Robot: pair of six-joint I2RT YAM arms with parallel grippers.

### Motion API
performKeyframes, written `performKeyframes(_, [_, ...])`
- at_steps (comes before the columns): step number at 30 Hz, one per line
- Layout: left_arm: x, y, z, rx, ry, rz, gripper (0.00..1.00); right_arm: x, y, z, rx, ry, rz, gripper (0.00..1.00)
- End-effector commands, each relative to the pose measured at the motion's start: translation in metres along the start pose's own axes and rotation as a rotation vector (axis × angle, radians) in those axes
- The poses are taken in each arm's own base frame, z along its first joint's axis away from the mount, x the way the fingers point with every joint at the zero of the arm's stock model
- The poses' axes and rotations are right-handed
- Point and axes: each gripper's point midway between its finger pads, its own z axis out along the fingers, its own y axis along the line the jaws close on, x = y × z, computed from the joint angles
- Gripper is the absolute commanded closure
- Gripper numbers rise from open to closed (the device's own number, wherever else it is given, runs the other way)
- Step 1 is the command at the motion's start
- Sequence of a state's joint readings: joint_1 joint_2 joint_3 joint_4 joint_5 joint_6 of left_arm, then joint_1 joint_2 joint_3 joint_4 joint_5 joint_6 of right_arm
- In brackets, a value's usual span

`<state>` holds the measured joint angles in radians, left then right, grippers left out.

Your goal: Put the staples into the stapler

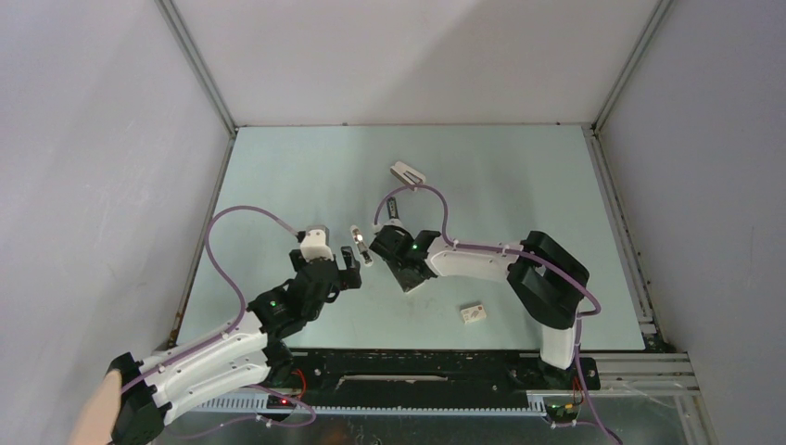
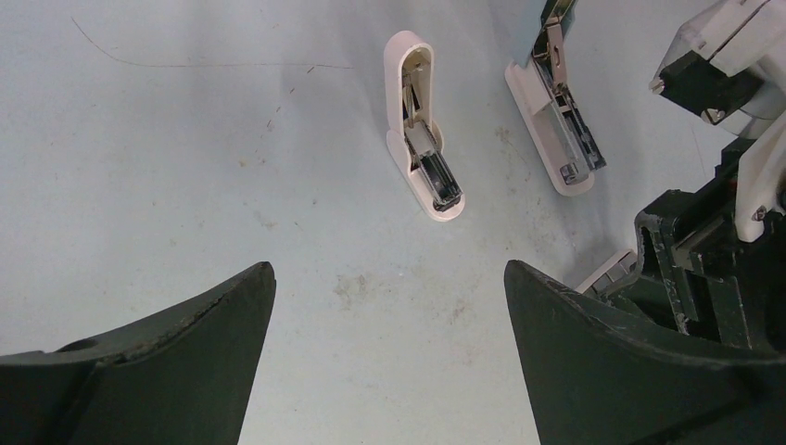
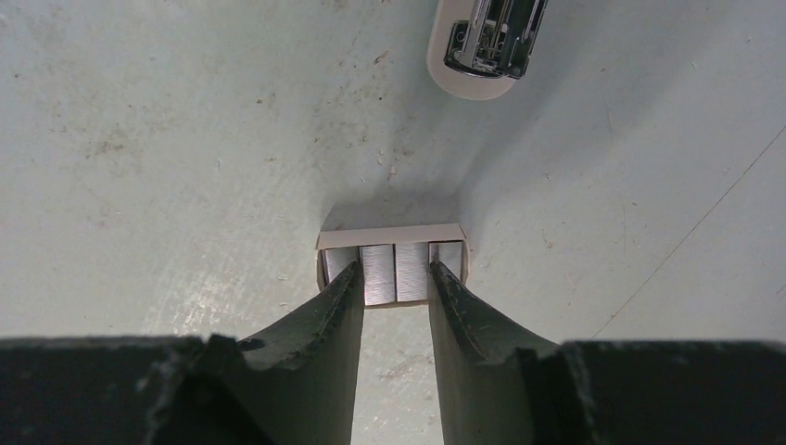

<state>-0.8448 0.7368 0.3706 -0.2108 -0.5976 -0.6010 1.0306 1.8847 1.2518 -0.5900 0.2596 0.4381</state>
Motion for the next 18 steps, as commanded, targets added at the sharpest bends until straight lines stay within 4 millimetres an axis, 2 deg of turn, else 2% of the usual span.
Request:
performKeyframes(1, [-0.010,-0.005,0.000,0.014,-0.030,-0.010,0.04,0.001,-0.005,0.006,0.023,0.011,0.024,0.66])
performKeyframes(12, [-0.009,-0.007,0.000,0.023,-0.028,-0.014,0.04,0.005,-0.004,0.001,-0.190,0.017,0.139,0.79])
performKeyframes(18, [-0.008,-0.008,0.000,0.028,-0.025,-0.015,0.04,0.001,-0.011,-0.004,-0.272,0.000,0.208,0.84])
